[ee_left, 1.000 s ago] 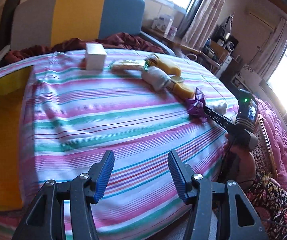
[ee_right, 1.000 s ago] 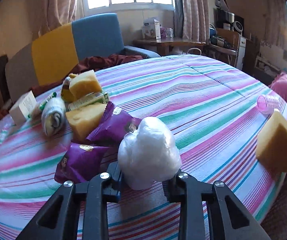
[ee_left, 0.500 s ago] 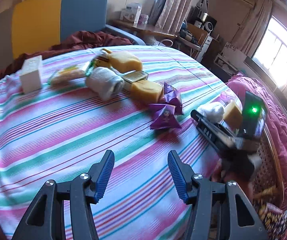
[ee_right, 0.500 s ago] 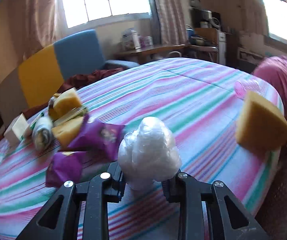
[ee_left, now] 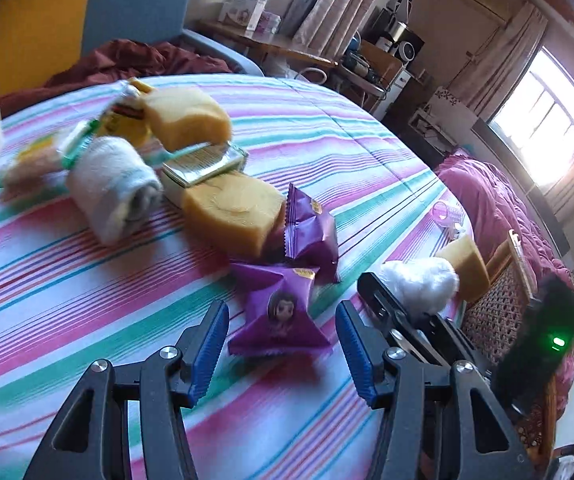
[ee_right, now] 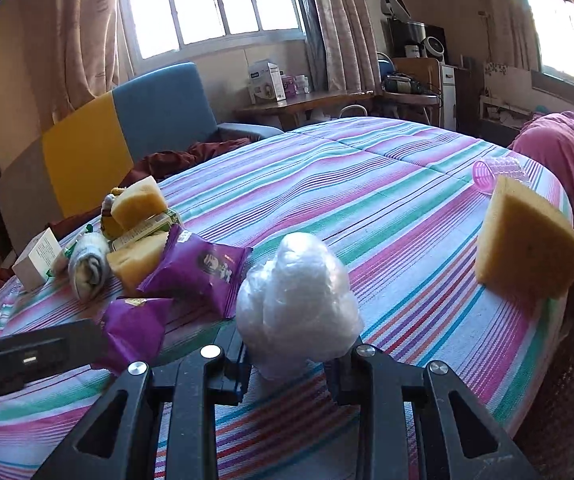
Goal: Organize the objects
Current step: 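Grasp a purple snack packet with the left tool while the right tool grasps another plastic bundle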
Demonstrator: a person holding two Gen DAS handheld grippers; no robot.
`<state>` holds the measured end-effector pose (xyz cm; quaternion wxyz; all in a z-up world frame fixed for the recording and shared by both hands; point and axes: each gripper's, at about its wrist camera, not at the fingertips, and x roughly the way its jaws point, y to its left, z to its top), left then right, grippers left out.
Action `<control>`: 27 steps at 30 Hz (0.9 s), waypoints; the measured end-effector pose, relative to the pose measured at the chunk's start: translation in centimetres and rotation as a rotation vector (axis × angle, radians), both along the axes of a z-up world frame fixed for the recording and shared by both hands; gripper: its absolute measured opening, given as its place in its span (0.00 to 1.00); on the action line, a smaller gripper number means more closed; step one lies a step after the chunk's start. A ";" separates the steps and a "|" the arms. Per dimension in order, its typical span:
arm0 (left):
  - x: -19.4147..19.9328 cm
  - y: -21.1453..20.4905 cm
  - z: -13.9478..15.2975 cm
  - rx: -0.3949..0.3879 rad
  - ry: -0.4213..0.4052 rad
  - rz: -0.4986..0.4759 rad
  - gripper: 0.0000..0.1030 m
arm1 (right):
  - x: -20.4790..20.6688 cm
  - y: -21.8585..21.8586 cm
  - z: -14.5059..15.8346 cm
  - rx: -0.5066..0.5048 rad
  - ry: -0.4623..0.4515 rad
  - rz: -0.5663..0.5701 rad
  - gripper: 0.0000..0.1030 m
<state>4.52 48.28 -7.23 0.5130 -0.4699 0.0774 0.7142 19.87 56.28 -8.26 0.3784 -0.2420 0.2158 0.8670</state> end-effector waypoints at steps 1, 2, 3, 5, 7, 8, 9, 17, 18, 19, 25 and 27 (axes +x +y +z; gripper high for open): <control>-0.1 0.2 -0.3 -0.001 -0.006 0.004 0.55 | 0.0 0.0 0.0 0.001 0.000 0.000 0.29; 0.0 0.4 -0.7 0.005 -0.014 0.001 0.55 | 0.0 0.0 0.0 0.001 0.000 0.000 0.29; 0.1 0.5 -0.8 0.015 0.003 -0.001 0.55 | 0.0 0.0 -0.1 0.001 0.001 0.000 0.29; 0.6 0.6 -0.8 0.019 0.067 -0.013 0.53 | 0.0 0.0 -0.1 0.001 0.002 0.000 0.29; 0.7 0.5 -1.0 0.023 0.098 -0.019 0.48 | 0.0 -0.1 -0.1 0.002 0.003 -0.001 0.29; 0.6 0.3 -1.1 0.029 0.095 -0.015 0.44 | 0.1 -0.1 -0.1 0.003 0.003 0.000 0.29; 0.4 0.1 -1.1 0.032 0.093 -0.007 0.37 | 0.0 -0.1 -0.1 0.004 0.002 0.000 0.29; 1.1 -3.7 -1.1 0.043 0.168 0.035 0.37 | -0.1 -0.2 0.0 0.023 -0.017 -0.001 0.29; 1.1 -4.3 -1.1 0.049 0.169 0.044 0.37 | -0.2 -0.3 0.0 0.025 -0.022 0.000 0.29; 1.2 -5.0 -1.1 0.059 0.165 0.055 0.37 | -0.3 -0.3 0.0 0.027 -0.025 0.000 0.29; 1.6 -7.6 -1.0 0.067 0.165 0.086 0.36 | -0.5 -0.5 0.0 0.039 -0.043 0.002 0.29; 2.0 -8.4 -0.8 0.042 0.194 0.093 0.36 | -0.6 -0.6 0.1 0.047 -0.056 0.004 0.29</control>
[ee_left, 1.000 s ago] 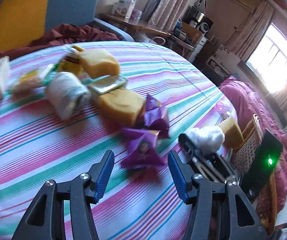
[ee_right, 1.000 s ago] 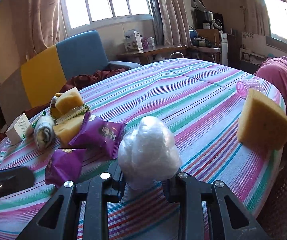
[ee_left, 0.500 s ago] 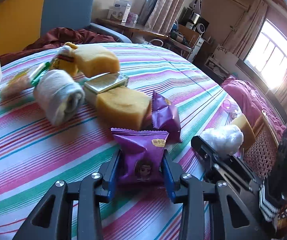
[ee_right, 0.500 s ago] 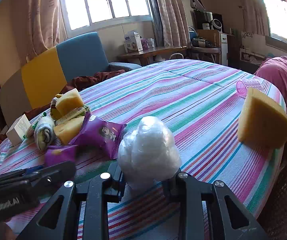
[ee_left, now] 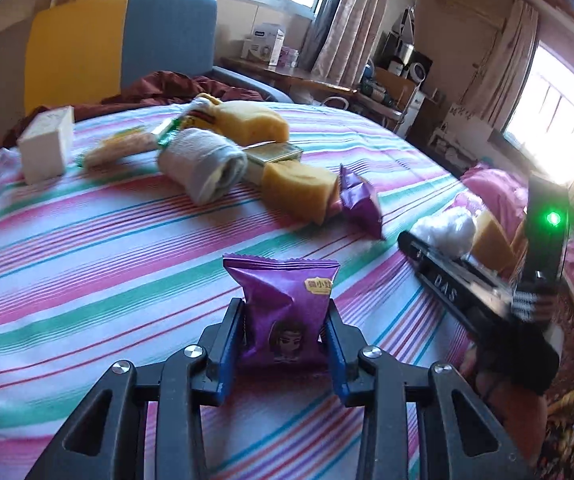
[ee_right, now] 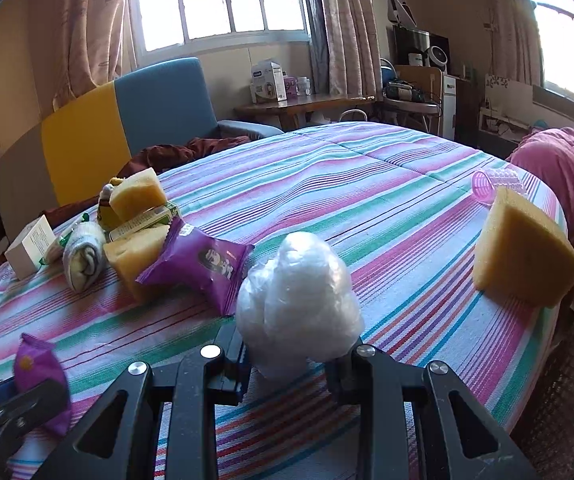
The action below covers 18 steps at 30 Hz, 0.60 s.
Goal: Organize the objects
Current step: 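Grasp a purple snack packet with the left tool while the right tool grasps another plastic bundle, then carry the purple packet with the left tool over the gold tray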
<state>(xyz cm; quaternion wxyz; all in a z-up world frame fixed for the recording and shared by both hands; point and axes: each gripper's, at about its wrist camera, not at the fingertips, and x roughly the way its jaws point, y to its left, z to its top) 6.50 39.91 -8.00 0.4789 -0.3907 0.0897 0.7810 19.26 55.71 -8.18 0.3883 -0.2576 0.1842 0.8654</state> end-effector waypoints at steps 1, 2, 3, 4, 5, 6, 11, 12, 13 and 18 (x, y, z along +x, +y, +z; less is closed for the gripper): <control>0.1 -0.6 0.1 -0.001 0.001 0.003 0.36 | -0.1 -0.1 0.0 0.004 -0.006 0.001 0.29; 0.0 -1.4 0.1 0.004 -0.007 0.004 0.36 | -0.1 -0.1 0.0 0.008 -0.010 0.002 0.29; 0.0 -2.1 0.0 0.009 -0.012 0.008 0.35 | -0.1 -0.2 0.0 0.011 -0.014 0.003 0.29; 0.0 -2.8 0.0 0.012 -0.012 0.014 0.35 | -0.2 -0.2 0.0 0.014 -0.017 0.003 0.29; 0.1 -3.6 0.0 0.012 -0.005 0.019 0.35 | -0.3 -0.2 0.0 0.017 -0.021 0.002 0.29; 0.1 -4.0 0.0 0.012 0.000 0.021 0.35 | -0.3 -0.2 0.0 0.020 -0.024 0.003 0.29; 0.1 -6.6 0.1 0.023 0.002 0.045 0.35 | -0.5 -0.4 0.0 0.032 -0.039 0.009 0.29; 0.1 -7.1 0.1 0.024 -0.001 0.051 0.35 | -0.6 -0.4 0.0 0.033 -0.042 0.009 0.29; 0.1 -7.5 0.1 0.025 -0.003 0.060 0.35 | -0.6 -0.4 0.0 0.034 -0.044 0.011 0.29; 0.1 -9.8 0.9 0.045 -0.021 0.090 0.35 | -1.0 -0.5 0.0 0.045 -0.067 0.027 0.29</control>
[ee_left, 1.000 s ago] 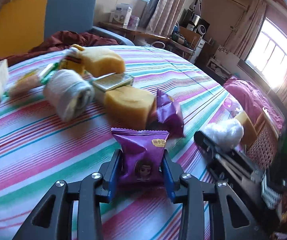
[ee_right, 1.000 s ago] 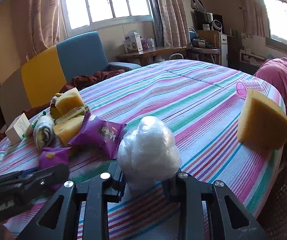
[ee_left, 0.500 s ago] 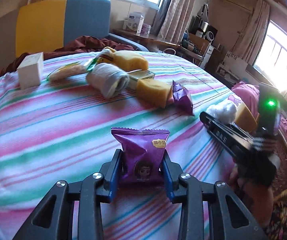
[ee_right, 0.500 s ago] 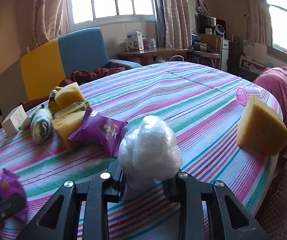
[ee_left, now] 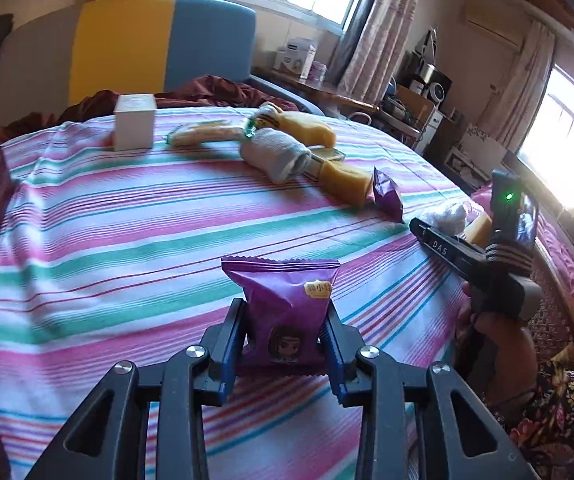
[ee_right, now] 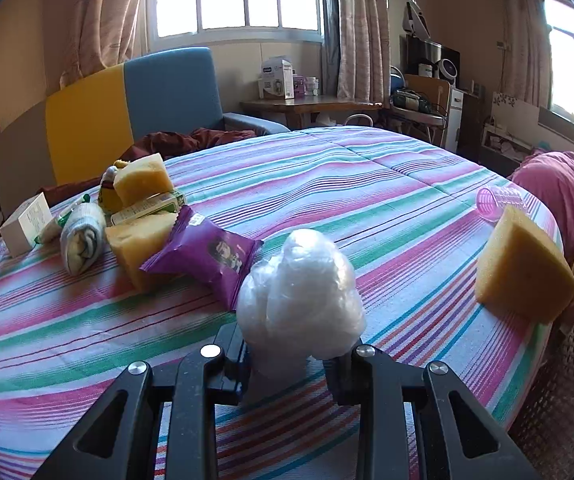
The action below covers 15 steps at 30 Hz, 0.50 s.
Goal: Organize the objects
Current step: 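Carry the purple packet with the left tool over the gold tray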
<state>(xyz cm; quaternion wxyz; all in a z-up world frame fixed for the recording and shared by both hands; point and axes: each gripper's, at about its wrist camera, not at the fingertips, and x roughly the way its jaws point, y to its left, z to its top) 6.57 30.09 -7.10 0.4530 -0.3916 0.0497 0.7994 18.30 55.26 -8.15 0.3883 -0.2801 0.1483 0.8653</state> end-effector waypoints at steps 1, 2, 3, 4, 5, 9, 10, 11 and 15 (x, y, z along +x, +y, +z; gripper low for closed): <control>0.0 -0.6 0.4 0.010 0.005 0.005 0.35 | -0.1 0.0 0.0 0.001 -0.007 0.002 0.29; 0.1 -1.1 0.7 0.012 0.011 0.007 0.35 | -0.2 -0.1 0.1 0.005 -0.017 0.005 0.29; 0.2 -1.5 1.0 0.013 0.020 0.011 0.35 | -0.3 -0.2 0.1 0.009 -0.025 0.006 0.29; 0.2 -2.0 1.3 0.016 0.027 0.013 0.35 | -0.4 -0.4 0.2 0.013 -0.036 0.006 0.28; 0.3 -2.6 1.5 0.020 0.034 0.015 0.35 | -0.4 -0.5 0.2 0.016 -0.041 0.008 0.28; 0.3 -4.6 2.4 0.028 0.060 0.035 0.35 | -0.6 -1.2 0.3 0.019 -0.056 0.017 0.28; 0.2 -5.2 2.7 0.032 0.064 0.042 0.35 | -0.6 -1.3 0.3 0.018 -0.056 0.019 0.28; 0.1 -5.8 2.9 0.034 0.069 0.052 0.35 | -0.7 -1.5 0.4 0.018 -0.058 0.024 0.28; -0.6 -8.0 3.6 0.052 0.063 0.107 0.35 | -0.9 -2.0 0.4 0.028 -0.077 0.035 0.28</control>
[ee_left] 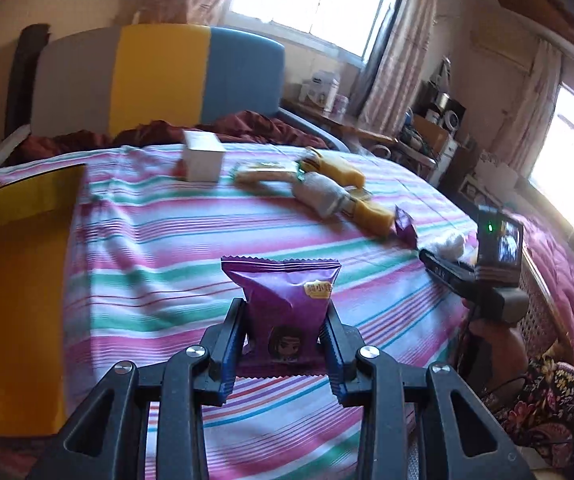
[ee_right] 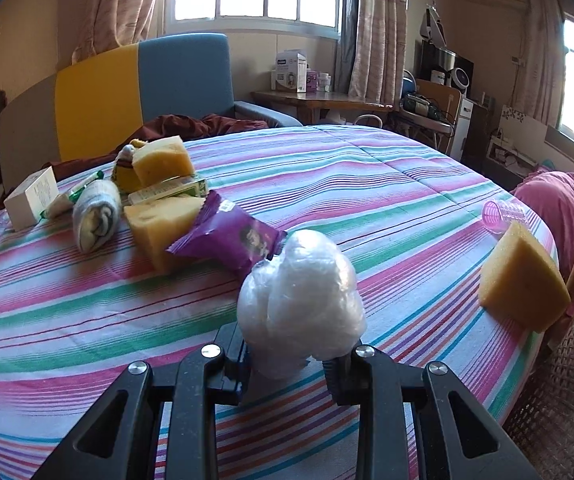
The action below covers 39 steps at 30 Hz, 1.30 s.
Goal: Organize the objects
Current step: 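Carry the purple packet with the left tool over the gold tray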
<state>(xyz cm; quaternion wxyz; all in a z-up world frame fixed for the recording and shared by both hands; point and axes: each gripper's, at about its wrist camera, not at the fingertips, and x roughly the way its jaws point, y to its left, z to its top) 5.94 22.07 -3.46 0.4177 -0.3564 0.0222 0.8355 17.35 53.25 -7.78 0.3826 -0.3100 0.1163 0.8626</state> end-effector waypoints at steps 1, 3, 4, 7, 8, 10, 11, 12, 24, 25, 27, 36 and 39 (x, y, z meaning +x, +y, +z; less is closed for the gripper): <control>-0.4 -0.8 0.2 0.002 -0.004 0.022 0.35 | -0.1 -0.1 0.0 0.000 -0.002 0.000 0.28; -0.9 -1.8 0.3 0.010 -0.010 0.048 0.35 | -0.1 -0.4 0.1 -0.017 0.007 0.001 0.28; -1.2 -2.4 0.4 0.013 -0.014 0.062 0.35 | -0.2 -0.6 0.2 -0.026 0.015 0.004 0.28; -2.1 -4.2 0.4 0.015 -0.028 0.105 0.35 | -0.8 -1.8 0.5 -0.032 0.026 0.036 0.28; -2.5 -4.9 0.3 0.019 -0.034 0.121 0.35 | -1.2 -2.3 0.5 -0.026 0.020 0.054 0.28; -3.1 -6.1 0.2 0.017 -0.042 0.153 0.35 | -1.8 -3.4 0.7 0.003 0.008 0.083 0.28; -3.5 -6.7 0.1 0.025 -0.053 0.166 0.33 | -2.0 -3.9 0.8 0.016 0.003 0.097 0.28; -3.8 -7.3 0.0 0.038 -0.068 0.170 0.30 | -2.4 -4.5 0.9 0.021 -0.001 0.115 0.28; -5.7 -11.8 0.5 0.250 -0.278 0.158 0.30 | -3.4 -8.4 2.7 0.021 0.038 0.211 0.28; -5.7 -12.0 0.7 0.256 -0.283 0.162 0.30 | -3.4 -8.6 2.8 0.021 0.038 0.219 0.28; -5.9 -12.4 0.9 0.266 -0.290 0.168 0.30 | -3.6 -9.3 3.0 0.022 0.043 0.234 0.28; -8.1 -15.6 0.4 0.264 -0.354 0.276 0.30 | -3.8 -11.9 4.1 0.010 0.074 0.303 0.28; -9.1 -16.6 -0.5 0.202 -0.383 0.320 0.30 | -4.1 -13.2 4.7 0.012 0.086 0.339 0.28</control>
